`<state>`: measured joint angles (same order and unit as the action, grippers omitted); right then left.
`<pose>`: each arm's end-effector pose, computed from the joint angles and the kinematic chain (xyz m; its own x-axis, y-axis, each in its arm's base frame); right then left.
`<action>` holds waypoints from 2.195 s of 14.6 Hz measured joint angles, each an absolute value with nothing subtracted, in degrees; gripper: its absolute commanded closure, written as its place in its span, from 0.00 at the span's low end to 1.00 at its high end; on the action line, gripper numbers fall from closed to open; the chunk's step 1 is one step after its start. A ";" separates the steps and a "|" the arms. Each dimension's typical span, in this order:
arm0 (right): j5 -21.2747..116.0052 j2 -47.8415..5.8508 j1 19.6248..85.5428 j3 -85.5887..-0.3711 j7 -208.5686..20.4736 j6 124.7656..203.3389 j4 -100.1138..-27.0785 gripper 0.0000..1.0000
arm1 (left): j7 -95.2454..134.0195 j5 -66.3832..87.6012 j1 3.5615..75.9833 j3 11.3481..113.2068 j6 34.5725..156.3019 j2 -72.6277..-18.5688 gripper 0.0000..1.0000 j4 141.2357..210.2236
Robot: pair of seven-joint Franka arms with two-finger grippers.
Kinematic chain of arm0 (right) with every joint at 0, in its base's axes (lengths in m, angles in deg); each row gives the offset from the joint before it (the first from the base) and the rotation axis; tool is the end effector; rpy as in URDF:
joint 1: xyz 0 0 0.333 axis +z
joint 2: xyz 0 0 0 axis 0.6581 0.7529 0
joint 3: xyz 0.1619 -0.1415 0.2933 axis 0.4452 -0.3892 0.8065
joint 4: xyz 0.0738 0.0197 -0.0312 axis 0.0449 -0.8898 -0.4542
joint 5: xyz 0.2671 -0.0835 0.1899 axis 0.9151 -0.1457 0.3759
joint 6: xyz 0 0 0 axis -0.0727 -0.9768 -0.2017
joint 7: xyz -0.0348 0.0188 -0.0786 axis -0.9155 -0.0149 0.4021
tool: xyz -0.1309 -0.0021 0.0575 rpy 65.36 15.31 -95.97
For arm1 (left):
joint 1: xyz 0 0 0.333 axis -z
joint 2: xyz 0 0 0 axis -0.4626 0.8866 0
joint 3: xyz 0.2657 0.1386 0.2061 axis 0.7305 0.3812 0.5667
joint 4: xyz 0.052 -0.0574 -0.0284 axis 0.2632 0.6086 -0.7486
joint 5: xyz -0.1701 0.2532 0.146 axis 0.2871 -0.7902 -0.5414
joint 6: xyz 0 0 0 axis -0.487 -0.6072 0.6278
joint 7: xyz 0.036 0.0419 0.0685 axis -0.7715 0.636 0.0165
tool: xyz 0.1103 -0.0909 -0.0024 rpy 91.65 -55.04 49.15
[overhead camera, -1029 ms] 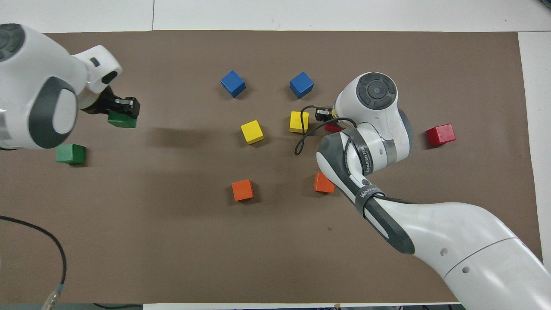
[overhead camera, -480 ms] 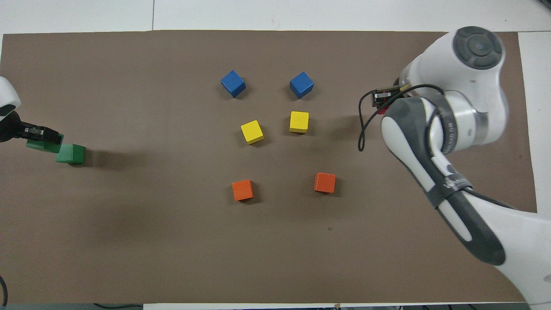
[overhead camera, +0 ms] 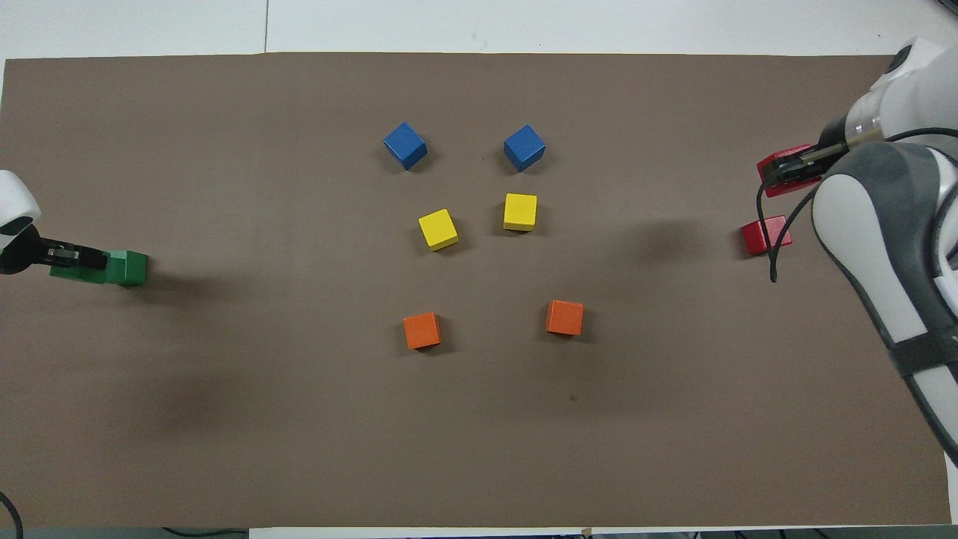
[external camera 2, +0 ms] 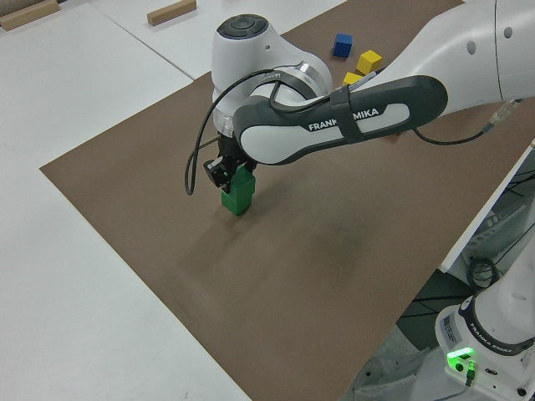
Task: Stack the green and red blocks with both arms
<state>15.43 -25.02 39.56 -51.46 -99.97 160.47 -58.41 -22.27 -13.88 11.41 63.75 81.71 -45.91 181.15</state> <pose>0.5856 -0.0307 0.5056 0.9771 0.2030 0.0634 0.2005 -0.9787 0.0432 0.5308 0.1379 0.4195 0.9809 -0.1940 0.0126 -0.1942 -0.9809 0.0107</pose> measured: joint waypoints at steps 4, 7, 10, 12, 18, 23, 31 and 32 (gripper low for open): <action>15.43 -25.18 38.40 -51.46 -99.97 164.74 -63.84 1.00 | -22.26 -12.32 11.38 63.72 85.41 -45.92 1.00 183.09; 15.69 -25.78 37.79 -51.46 -99.97 168.57 -67.97 1.00 | -22.20 -11.11 11.22 63.77 87.52 -45.92 1.00 184.57; 16.02 -26.09 36.86 -51.47 -100.05 170.19 -70.58 1.00 | -22.05 -10.90 10.77 63.75 87.98 -45.92 1.00 184.71; 16.03 -26.10 36.35 -51.46 -101.01 173.57 -72.81 1.00 | -21.74 -10.88 10.67 63.75 88.70 -45.93 1.00 184.96; 16.04 -26.10 35.68 -51.42 -101.81 176.62 -75.32 1.00 | -20.40 -9.62 10.66 63.60 90.21 -45.96 1.00 185.24; 16.05 -26.10 35.68 -51.37 -103.19 178.59 -77.49 1.00 | -19.93 -9.01 10.67 63.26 91.14 -45.95 1.00 185.40; 16.06 -26.10 35.68 -51.37 -103.55 180.90 -78.78 1.00 | -20.04 -9.00 10.71 62.94 94.45 -45.94 0.00 187.25; 16.06 -26.10 35.68 -51.37 -103.55 180.91 -78.79 1.00 | -20.04 -9.00 10.71 62.92 94.49 -45.94 0.00 187.41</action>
<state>16.06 -26.10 35.68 -51.37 -103.55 180.91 -78.79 -20.04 -9.00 10.71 62.92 94.49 -45.94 187.41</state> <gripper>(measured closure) 0.449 0.004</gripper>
